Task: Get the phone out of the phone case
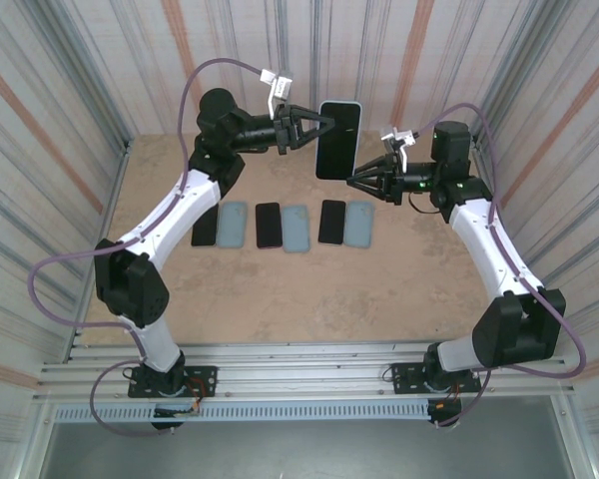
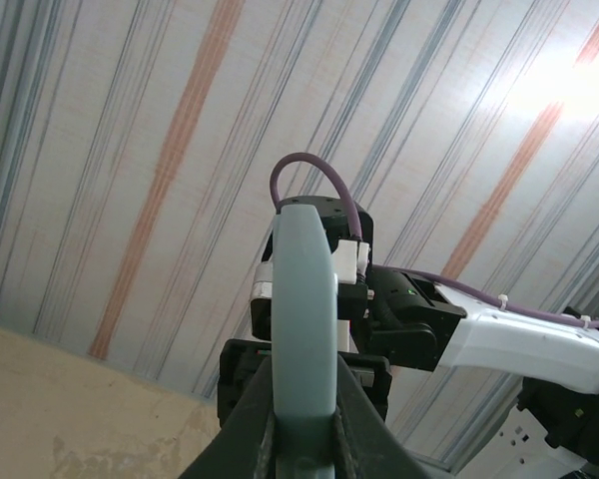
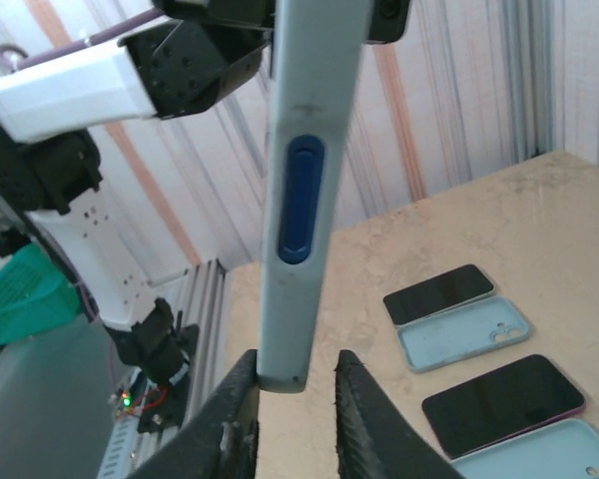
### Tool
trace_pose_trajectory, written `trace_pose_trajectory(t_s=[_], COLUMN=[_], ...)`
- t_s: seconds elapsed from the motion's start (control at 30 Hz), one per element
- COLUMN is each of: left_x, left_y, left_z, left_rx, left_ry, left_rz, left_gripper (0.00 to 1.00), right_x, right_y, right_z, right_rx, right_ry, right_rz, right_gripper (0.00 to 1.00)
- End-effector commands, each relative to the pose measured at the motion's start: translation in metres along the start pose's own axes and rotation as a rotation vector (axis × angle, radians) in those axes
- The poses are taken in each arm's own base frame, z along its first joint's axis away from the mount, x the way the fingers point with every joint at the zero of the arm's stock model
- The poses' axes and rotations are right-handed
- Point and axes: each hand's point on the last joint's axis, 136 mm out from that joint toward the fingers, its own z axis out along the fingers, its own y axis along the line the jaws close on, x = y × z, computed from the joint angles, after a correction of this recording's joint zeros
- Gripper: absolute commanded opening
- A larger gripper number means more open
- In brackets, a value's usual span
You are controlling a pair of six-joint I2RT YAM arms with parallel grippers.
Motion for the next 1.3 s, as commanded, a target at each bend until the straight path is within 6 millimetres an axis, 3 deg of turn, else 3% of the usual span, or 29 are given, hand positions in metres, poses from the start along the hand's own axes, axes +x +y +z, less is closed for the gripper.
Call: trace_pose_trajectory(t_s=[0.0,0.3,0.67,1.27], left_x=[-0.017,-0.013,-0.01,-0.01], left_y=[-0.017,-0.025,-0.039,-0.037], left_z=[-0.002,-0.003,-0.004,-0.002], left_rx=[0.051,0.102,0.16,0.174], left_ry=[-0.013,0.012,0.064,0.063], left_rz=[0.071,0.003,-0.063,-0.141], left_gripper=[0.0,0.0,0.0,0.0], right_x=[-0.003,0.003,0.019,0.003], right_y=[0.006,0.001,-0.004,0.004], right_z=[0.003,0.007,0.008,0.019], right_rx=[-0.042,-0.004,0.083,0.183], right_ry=[0.005,0.042,0.149,0.202], right_rz=[-0.036,-0.083,-0.195,-0.382], right_gripper=[0.19,0.11,0.11,0.11])
